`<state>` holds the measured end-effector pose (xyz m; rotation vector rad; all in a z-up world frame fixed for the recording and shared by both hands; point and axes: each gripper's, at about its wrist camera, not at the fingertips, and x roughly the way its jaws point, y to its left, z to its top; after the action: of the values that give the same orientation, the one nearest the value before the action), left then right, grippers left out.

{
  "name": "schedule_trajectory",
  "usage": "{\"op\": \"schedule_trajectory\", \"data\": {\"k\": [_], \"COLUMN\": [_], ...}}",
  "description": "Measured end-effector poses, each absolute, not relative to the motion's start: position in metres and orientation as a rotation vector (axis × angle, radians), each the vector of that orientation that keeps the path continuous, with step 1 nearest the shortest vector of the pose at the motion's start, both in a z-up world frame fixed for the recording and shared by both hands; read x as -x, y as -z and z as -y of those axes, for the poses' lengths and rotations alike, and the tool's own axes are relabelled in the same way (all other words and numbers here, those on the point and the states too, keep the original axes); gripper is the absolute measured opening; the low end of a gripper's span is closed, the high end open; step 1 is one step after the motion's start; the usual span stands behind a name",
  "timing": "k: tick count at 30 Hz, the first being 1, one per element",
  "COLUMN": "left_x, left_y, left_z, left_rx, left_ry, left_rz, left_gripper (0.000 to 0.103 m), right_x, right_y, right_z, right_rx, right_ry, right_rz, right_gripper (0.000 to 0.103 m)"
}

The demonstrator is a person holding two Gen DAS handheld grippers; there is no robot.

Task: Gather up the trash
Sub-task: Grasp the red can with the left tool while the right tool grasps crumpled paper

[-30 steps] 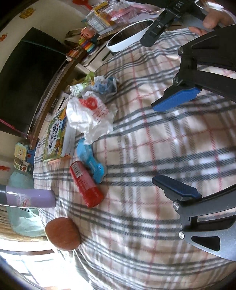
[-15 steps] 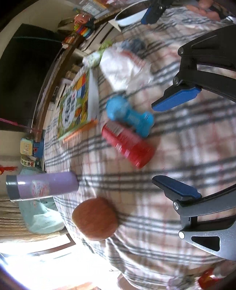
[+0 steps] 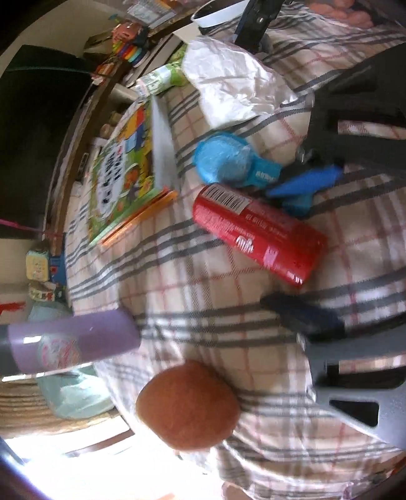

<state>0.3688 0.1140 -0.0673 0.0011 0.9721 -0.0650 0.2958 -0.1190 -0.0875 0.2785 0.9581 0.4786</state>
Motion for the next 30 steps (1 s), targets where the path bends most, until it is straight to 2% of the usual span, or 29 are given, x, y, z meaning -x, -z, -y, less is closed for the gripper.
{"op": "schedule_trajectory", "data": {"k": [2, 3, 5, 6, 9, 20, 30], "left_x": [-0.368, -0.366, -0.361, -0.357, -0.342, -0.268, -0.231], "left_y": [0.068, 0.068, 0.066, 0.066, 0.063, 0.040, 0.028], "left_z": [-0.111, -0.110, -0.108, -0.107, -0.105, -0.087, -0.036], "left_rx": [-0.016, -0.021, -0.012, -0.007, 0.012, 0.165, 0.164], "left_ry": [0.060, 0.061, 0.064, 0.061, 0.049, 0.110, 0.223], "left_rz": [-0.961, -0.960, -0.959, -0.960, -0.963, -0.934, -0.921], "left_gripper": [0.048, 0.045, 0.040, 0.038, 0.036, 0.035, 0.034], "right_x": [-0.300, -0.302, -0.302, -0.301, -0.295, -0.258, -0.223], "right_y": [0.093, 0.095, 0.097, 0.096, 0.093, 0.081, 0.069], "right_z": [0.113, 0.111, 0.110, 0.111, 0.117, 0.156, 0.193], "right_rx": [-0.272, -0.270, -0.265, -0.265, -0.270, -0.302, -0.321], "right_ry": [-0.480, -0.482, -0.484, -0.482, -0.482, -0.469, -0.445], "right_rz": [-0.974, -0.981, -0.977, -0.968, -0.955, -0.918, -0.889], "right_gripper": [0.069, 0.061, 0.053, 0.046, 0.034, 0.031, 0.031]}}
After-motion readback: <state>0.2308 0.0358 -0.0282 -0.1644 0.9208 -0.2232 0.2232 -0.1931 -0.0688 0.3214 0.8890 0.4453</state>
